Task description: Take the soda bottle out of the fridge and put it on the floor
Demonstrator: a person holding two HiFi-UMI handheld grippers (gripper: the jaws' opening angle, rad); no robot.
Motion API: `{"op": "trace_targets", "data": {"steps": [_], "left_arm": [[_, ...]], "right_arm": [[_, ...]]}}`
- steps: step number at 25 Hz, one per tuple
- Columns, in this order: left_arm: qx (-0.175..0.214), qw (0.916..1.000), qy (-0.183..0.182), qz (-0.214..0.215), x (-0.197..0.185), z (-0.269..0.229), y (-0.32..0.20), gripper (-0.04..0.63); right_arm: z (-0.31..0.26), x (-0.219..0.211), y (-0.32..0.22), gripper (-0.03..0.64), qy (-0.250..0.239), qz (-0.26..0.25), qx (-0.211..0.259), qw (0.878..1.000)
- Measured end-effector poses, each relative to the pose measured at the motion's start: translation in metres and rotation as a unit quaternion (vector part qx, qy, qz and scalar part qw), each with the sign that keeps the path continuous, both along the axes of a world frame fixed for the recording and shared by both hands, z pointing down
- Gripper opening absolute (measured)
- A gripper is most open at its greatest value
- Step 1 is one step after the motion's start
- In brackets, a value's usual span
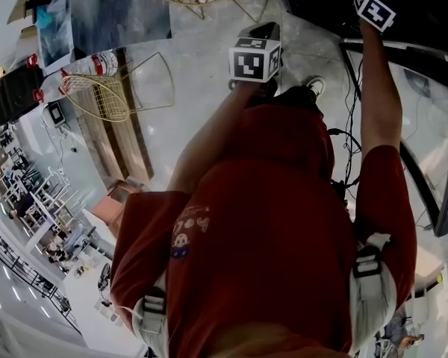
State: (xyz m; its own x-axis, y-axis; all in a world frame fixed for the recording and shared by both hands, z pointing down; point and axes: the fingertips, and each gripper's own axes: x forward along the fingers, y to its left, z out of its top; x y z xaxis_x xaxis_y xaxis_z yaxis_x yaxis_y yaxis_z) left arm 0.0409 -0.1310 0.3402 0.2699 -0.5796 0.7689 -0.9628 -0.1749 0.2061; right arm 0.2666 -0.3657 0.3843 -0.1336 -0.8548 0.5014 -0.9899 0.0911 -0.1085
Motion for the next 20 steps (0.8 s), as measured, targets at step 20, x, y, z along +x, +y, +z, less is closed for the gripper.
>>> {"op": "trace_targets", "data": {"steps": [20], "left_arm": [[0.007, 0.9997, 0.018, 0.011, 0.007, 0.0, 0.019, 0.0]], "right_arm": [[-0.002, -0.008, 0.05, 0.305, 0.025, -0.028, -0.023, 0.999]]}}
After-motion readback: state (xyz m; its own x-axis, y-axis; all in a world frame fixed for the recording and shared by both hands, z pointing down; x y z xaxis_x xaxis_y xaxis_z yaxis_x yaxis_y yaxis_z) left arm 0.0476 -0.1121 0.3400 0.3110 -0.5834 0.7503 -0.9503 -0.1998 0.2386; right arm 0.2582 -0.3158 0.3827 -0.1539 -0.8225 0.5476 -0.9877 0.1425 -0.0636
